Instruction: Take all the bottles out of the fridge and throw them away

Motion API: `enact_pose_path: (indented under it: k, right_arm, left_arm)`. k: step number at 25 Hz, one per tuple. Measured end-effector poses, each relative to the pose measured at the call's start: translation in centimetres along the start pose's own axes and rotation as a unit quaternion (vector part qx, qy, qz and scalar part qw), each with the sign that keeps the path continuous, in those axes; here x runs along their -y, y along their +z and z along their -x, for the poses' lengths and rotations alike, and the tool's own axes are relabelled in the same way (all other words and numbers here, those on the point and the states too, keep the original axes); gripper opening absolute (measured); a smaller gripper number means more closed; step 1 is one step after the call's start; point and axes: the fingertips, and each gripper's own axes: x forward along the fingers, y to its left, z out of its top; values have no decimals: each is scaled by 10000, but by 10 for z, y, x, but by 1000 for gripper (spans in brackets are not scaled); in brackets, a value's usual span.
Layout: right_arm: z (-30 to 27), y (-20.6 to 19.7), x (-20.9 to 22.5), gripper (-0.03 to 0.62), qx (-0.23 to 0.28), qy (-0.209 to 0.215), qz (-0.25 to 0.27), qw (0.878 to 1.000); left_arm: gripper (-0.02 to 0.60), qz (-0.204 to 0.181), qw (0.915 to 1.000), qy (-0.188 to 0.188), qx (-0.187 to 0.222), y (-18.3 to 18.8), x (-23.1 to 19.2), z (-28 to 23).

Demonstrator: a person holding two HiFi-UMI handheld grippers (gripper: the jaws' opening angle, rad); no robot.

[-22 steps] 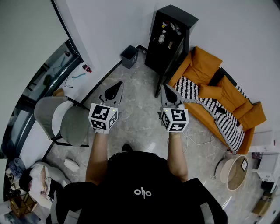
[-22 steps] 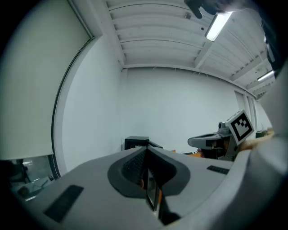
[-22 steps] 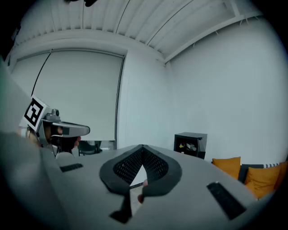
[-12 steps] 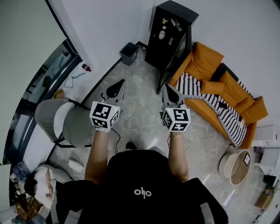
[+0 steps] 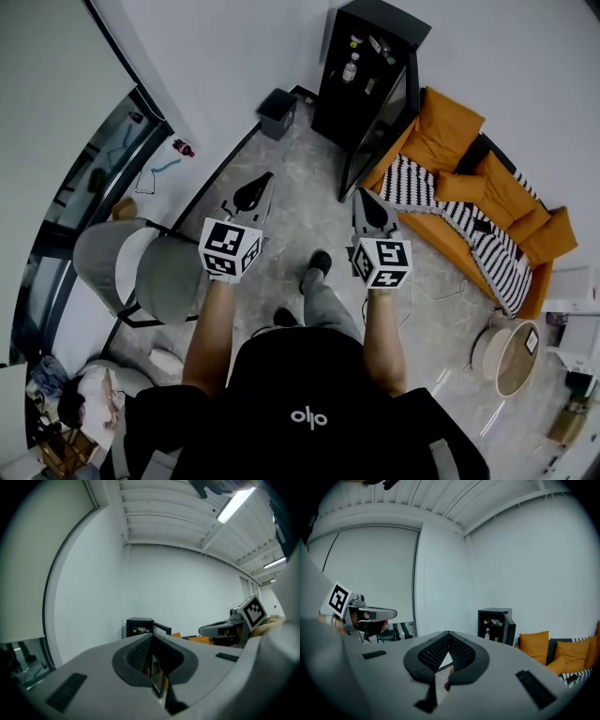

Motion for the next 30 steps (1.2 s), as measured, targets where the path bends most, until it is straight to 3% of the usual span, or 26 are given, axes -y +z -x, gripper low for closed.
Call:
enact_pose_path:
  k: [8,16,22,30]
  right_arm:
    - [-108,9,50,2,-89,135,-173,9997]
    - [-226,43,85,2,-256,461,44,9986]
    - [-278,52,118,2,-359,488,132,9981]
    - [-316,57,159,2,-376,492,131,9980]
  left_arm:
    - [-2,22,9997,126,-206,-7,-57,-84]
    - [-2,142,9984,429,-344,-1,-124,-165]
    - [-2,218,9976,527,-390,-2,-156,-220]
    - [-2,187,9978,486,-406,2,-165,-280]
